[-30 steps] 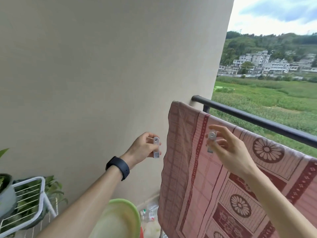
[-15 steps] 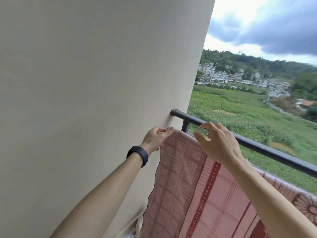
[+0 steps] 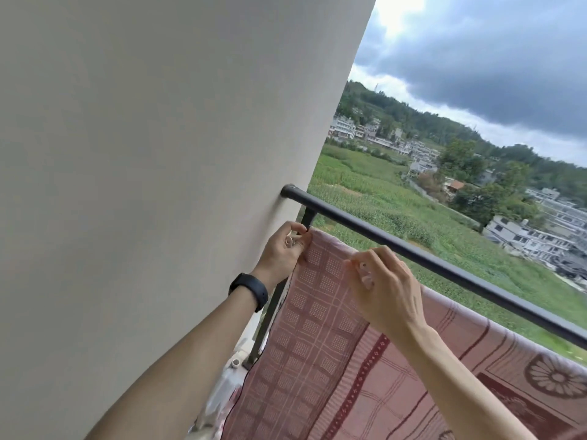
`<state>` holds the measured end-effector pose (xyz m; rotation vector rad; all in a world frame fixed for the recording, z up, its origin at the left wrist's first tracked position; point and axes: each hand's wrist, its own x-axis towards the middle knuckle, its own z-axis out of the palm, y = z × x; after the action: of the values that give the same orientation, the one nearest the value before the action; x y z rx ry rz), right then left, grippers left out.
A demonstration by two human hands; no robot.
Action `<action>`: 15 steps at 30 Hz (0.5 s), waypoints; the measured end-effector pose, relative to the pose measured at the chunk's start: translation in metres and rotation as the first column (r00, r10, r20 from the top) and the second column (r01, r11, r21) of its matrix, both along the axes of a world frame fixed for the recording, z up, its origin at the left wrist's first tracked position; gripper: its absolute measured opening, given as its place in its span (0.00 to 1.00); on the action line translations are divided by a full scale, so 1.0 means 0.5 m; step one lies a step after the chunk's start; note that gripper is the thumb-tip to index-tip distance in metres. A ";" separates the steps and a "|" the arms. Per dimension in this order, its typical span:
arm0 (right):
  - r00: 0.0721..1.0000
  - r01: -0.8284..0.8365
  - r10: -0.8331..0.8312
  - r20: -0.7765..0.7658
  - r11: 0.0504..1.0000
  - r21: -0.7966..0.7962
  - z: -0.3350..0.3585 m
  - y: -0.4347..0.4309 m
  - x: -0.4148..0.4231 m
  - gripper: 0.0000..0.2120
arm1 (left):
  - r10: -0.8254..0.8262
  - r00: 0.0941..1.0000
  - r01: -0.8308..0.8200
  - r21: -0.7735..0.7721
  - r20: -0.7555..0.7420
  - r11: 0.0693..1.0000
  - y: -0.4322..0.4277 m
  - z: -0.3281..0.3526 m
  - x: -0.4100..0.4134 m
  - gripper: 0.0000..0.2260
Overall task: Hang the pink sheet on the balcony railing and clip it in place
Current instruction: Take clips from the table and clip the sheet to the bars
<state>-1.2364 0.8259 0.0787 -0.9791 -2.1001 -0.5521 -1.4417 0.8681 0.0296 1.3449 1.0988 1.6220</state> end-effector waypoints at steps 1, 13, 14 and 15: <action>0.998 0.044 -0.047 -0.052 0.998 -0.055 0.031 0.000 -0.009 0.13 | -0.001 1.000 0.001 0.007 0.028 1.000 0.005 0.005 -0.001 0.03; 0.987 0.116 -0.020 0.157 0.766 -0.632 0.112 0.106 -0.119 0.12 | 0.026 0.994 -0.031 0.042 0.106 0.999 0.017 -0.012 -0.048 0.04; 0.988 0.111 -0.017 0.153 0.770 -0.628 0.103 0.108 -0.125 0.12 | 0.014 0.992 -0.017 0.021 0.124 1.000 0.011 -0.022 -0.050 0.04; 0.989 0.110 -0.022 0.149 0.779 -0.617 0.095 0.111 -0.131 0.13 | 0.005 0.989 -0.004 -0.002 0.147 1.000 0.004 -0.032 -0.053 0.06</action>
<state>-1.3019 0.8812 0.1262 -1.4171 -2.4357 0.0841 -1.4680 0.8701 0.0134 1.2011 1.0157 1.6941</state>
